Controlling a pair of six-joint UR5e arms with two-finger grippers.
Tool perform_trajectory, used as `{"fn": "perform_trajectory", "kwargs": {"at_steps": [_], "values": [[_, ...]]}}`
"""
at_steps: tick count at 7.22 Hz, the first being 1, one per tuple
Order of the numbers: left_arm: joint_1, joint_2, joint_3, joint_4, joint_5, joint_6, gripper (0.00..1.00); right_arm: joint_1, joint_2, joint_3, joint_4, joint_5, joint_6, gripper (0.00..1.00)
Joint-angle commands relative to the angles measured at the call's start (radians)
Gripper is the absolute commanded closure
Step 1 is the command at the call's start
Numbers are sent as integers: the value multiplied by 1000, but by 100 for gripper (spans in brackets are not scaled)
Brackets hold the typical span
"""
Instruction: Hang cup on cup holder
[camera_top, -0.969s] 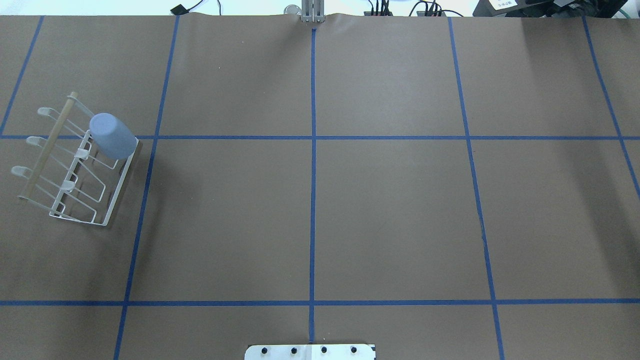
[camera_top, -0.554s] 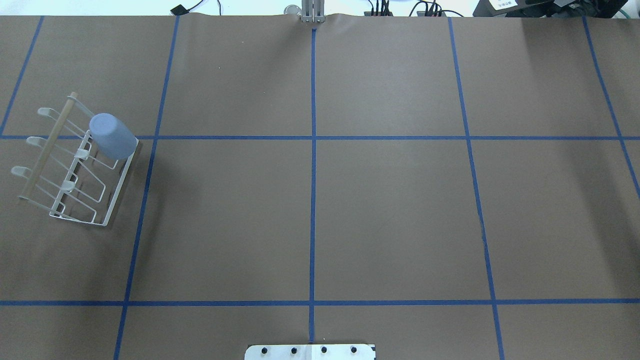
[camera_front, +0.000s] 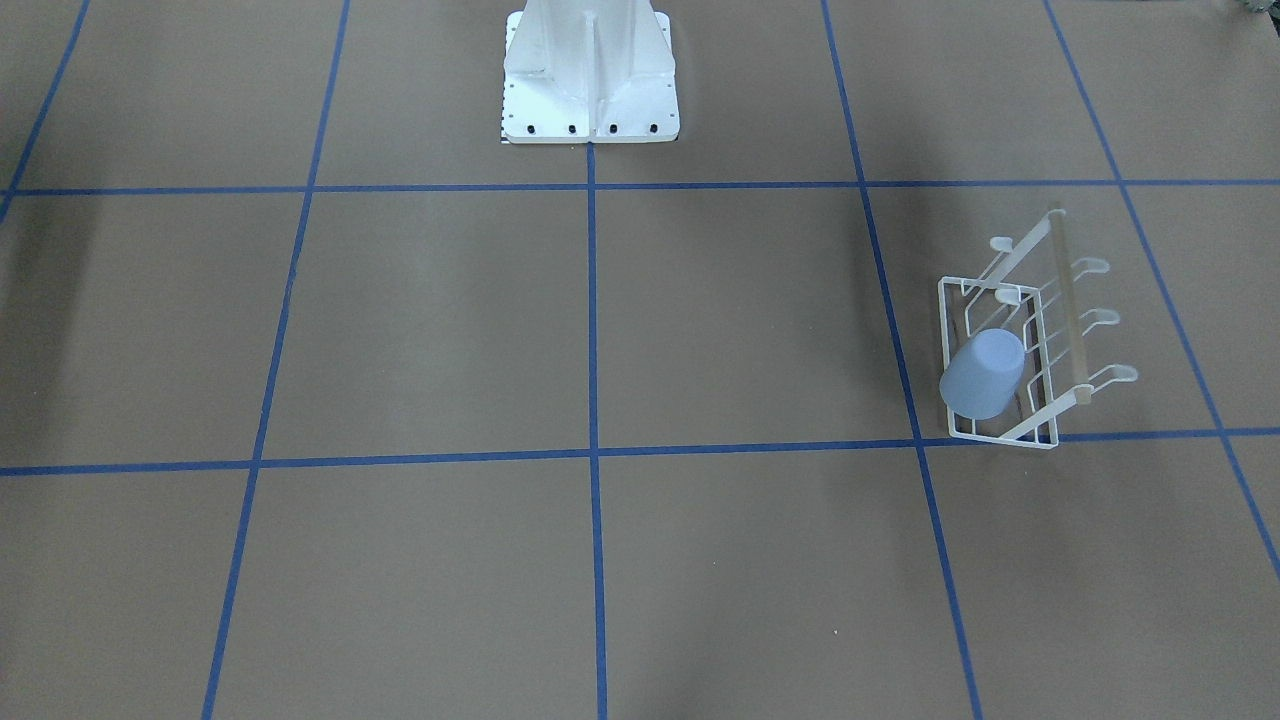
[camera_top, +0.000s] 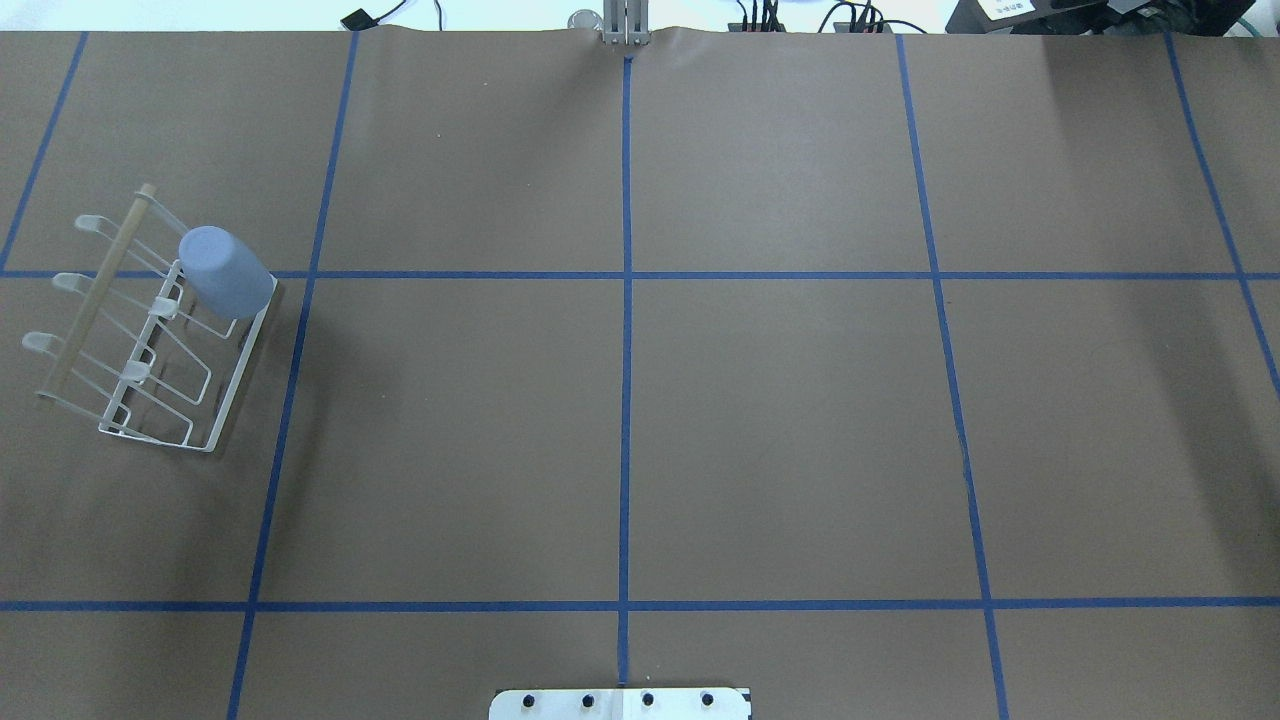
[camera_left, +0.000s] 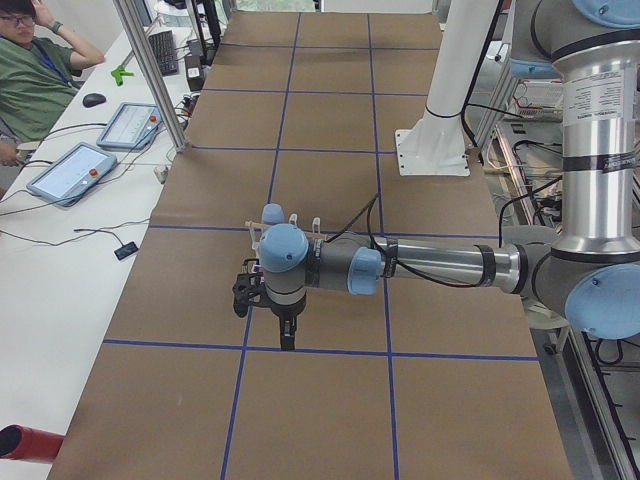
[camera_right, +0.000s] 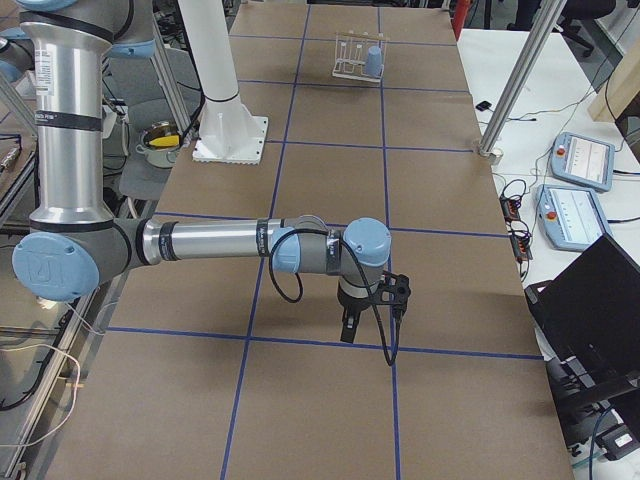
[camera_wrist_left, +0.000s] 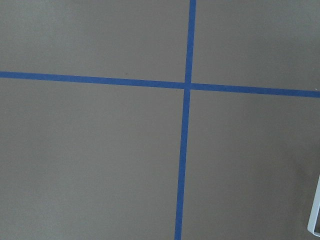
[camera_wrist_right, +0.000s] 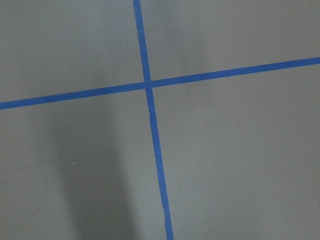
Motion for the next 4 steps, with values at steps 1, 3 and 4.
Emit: {"fn": "perform_trajectory", "kwargs": {"at_steps": [1,3,4], "values": [[0,-1,3,1,0,0,2,0,0,1,1,-1,0,0],[0,-1,1,0,-2,0,2,2,-1,7,1,-1,0,0],[0,-1,-2,1,0,0,2,3,-3,7,1,-1,0,0]]}}
